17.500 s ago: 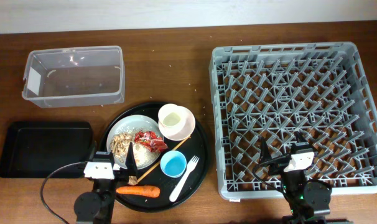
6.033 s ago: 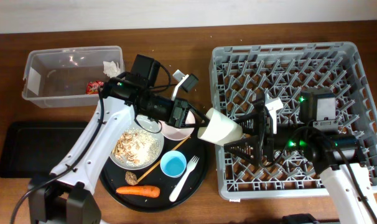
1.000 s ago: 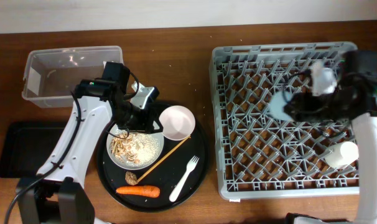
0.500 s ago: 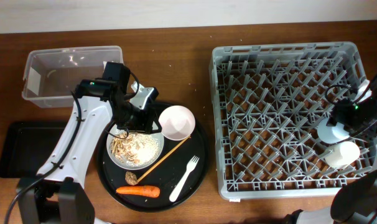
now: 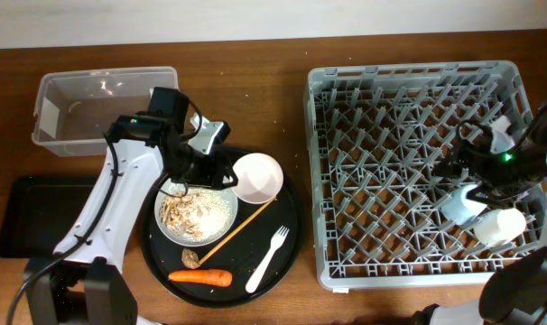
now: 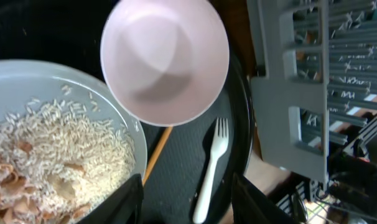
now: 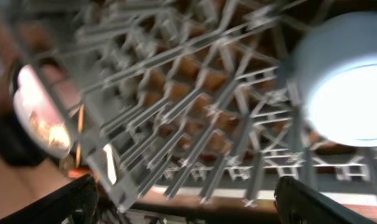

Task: Sort waste into correct bins and load items into the dishwasher rack

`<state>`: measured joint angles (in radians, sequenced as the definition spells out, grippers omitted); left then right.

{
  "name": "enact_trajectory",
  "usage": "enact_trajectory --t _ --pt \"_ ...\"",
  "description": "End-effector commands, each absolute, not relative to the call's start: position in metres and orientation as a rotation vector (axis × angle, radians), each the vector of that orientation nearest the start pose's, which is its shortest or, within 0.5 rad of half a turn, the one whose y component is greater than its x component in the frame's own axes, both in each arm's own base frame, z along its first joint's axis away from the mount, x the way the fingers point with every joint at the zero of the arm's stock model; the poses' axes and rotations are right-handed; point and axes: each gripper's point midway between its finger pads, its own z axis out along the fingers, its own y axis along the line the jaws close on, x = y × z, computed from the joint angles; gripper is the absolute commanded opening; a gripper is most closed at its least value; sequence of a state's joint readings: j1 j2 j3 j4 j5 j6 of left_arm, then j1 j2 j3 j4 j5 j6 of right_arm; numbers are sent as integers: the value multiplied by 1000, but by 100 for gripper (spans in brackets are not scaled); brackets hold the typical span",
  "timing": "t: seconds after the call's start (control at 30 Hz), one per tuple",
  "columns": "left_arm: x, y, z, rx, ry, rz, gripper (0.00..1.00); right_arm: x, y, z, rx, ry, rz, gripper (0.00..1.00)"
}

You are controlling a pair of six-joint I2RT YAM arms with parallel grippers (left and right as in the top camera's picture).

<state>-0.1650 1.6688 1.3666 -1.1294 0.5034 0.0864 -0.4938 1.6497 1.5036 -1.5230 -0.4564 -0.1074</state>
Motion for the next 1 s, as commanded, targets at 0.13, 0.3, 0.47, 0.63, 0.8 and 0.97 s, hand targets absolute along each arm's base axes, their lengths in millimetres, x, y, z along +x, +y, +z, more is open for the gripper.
enact_trajectory --t 0.13,0.3,0.47,0.63,0.8,0.97 --pt "312 -109 131 254 2987 -521 48 276 49 201 -31 2960 823 88" --pt "300 -48 120 -58 3111 -123 54 291 161 191 -360 2909 526 89" --pt "296 17 120 -513 3096 -72 80 299 234 156 -431 2861 334 93" --pt "293 33 120 -626 3081 -99 84 316 260 69 -220 3025 271 76" --pt "293 34 120 -627 3081 -99 84 330 270 37 -118 3029 273 50" --pt "292 33 120 -627 3082 -99 84 332 267 29 -47 3037 238 27"
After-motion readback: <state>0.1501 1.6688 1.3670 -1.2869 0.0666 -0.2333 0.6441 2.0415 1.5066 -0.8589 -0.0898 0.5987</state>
